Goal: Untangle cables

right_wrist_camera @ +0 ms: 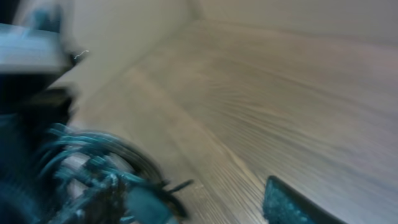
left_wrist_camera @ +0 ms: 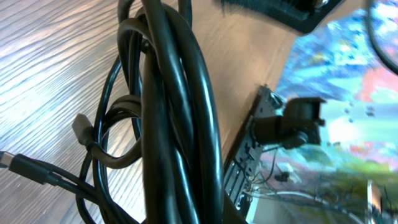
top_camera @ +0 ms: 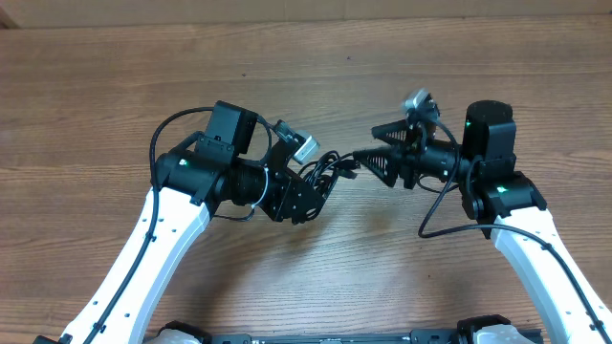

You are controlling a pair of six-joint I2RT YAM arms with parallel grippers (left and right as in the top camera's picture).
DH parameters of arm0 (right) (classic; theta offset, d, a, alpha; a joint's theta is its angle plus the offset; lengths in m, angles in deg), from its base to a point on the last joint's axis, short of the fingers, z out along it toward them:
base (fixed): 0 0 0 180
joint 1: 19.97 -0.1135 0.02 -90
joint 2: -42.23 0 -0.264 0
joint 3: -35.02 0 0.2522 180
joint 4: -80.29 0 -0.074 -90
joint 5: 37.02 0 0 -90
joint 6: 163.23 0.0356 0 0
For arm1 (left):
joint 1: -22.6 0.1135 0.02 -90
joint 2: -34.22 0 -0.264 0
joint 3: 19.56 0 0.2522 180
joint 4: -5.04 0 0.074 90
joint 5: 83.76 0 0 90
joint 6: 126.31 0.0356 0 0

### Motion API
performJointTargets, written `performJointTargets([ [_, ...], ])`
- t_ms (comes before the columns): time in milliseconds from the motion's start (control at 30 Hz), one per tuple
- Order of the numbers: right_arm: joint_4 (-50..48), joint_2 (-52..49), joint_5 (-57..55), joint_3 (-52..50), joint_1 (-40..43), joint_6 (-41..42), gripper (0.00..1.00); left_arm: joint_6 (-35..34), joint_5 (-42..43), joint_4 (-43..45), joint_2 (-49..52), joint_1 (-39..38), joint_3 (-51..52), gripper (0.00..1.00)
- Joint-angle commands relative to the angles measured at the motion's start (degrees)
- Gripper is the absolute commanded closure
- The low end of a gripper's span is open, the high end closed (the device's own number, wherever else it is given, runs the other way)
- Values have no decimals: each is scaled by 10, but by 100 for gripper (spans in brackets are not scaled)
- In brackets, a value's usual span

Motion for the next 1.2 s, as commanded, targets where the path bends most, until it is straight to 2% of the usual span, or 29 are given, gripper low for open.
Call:
performJointTargets([
  [0,2,1,123,10,0,-91,27,85,64,0,-2,0,-9,96],
  [167,4,1,136,10,0,-91,28,95,64,1,-2,0,-9,96],
  [267,4,1,143,10,-1,-92,34,95,64,4,-2,0,-9,96],
  [300,4,1,143,10,-3,-92,39,95,64,6,-2,0,-9,96],
  [400,5,1,143,10,-6,-91,65,94,64,9,-2,0,-9,96],
  [633,14,1,143,10,-7,-91,96,82,64,19,-2,0,-9,96],
  [833,19,1,143,10,-7,-91,96,81,64,22,-2,0,-9,96],
  [867,19,1,143,10,-7,-91,89,81,65,21,-2,0,-9,96],
  [967,19,1,143,10,-7,-91,54,81,71,21,-2,0,-9,96],
  [1067,19,1,143,10,-7,-91,44,82,86,22,-2,0,-9,96],
  [1167,19,1,143,10,-7,-92,43,82,94,22,-2,0,-9,96],
])
